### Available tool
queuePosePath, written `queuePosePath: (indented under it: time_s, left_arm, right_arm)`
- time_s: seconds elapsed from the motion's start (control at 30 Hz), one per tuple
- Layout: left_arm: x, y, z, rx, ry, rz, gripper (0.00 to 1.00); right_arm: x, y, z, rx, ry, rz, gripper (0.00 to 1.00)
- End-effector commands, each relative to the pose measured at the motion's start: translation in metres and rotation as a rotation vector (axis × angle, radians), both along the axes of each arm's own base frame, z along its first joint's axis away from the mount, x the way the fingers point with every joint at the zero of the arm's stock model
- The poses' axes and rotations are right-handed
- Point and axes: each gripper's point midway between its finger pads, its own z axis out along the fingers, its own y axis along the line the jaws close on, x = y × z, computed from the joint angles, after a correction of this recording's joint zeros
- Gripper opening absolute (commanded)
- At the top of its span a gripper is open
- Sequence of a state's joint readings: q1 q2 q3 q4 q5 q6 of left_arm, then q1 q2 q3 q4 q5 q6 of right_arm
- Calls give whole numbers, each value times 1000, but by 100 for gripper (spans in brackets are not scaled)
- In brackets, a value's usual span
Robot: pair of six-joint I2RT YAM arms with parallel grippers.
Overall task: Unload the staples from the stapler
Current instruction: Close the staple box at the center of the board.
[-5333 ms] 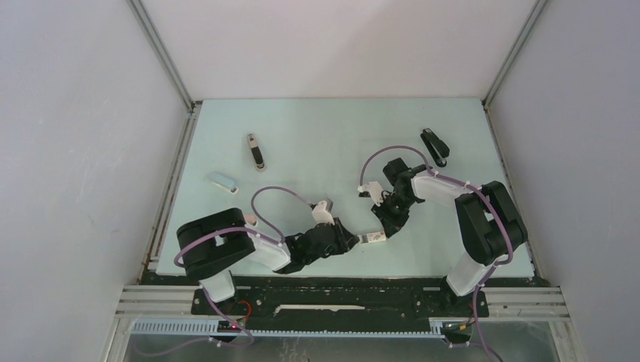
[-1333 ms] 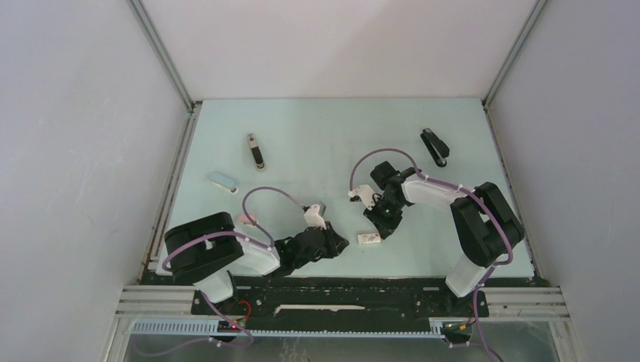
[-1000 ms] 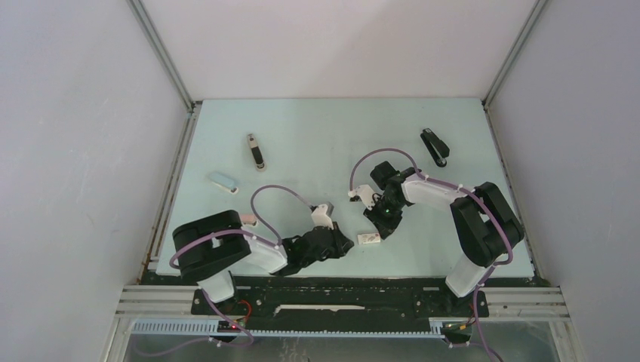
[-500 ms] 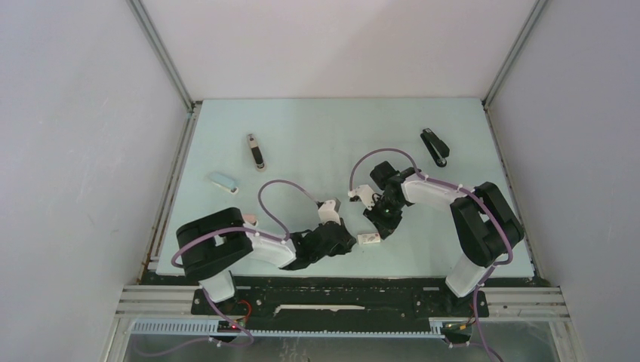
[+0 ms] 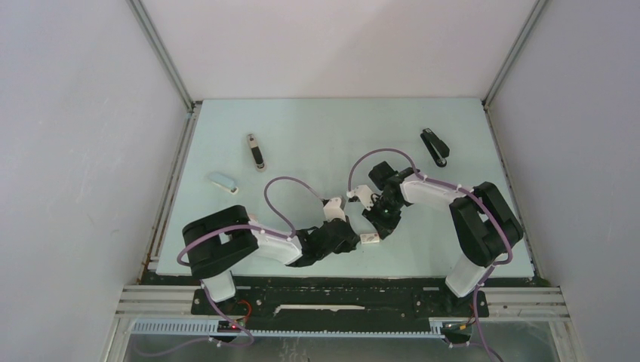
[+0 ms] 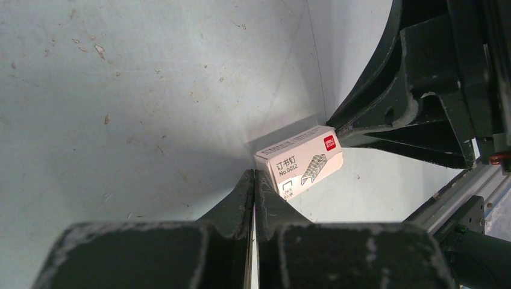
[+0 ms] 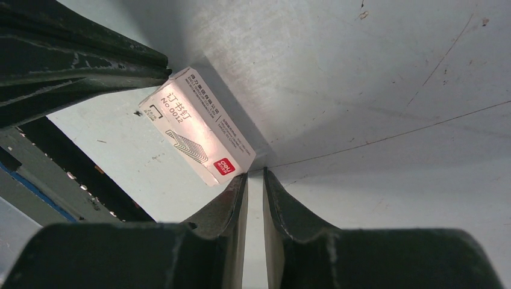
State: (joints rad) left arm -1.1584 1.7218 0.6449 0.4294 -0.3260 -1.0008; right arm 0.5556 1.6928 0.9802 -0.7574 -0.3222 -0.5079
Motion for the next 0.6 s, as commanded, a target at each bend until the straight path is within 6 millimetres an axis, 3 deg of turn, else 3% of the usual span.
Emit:
queuePosePath:
  time_s: [0.0,0.3,0.57]
  left_arm:
    - [0,-4,-1,29,-13,-22,4]
    - [0,-1,-1,31,-16,-19,4]
    - [0,16,9,32,-51,-1,8]
  right_arm:
    - [5,8,-9,5,-21,28,24]
    - [7,6,-10,-3,-26,26,24]
    - [16,-3,-2,-9,-63,7,24]
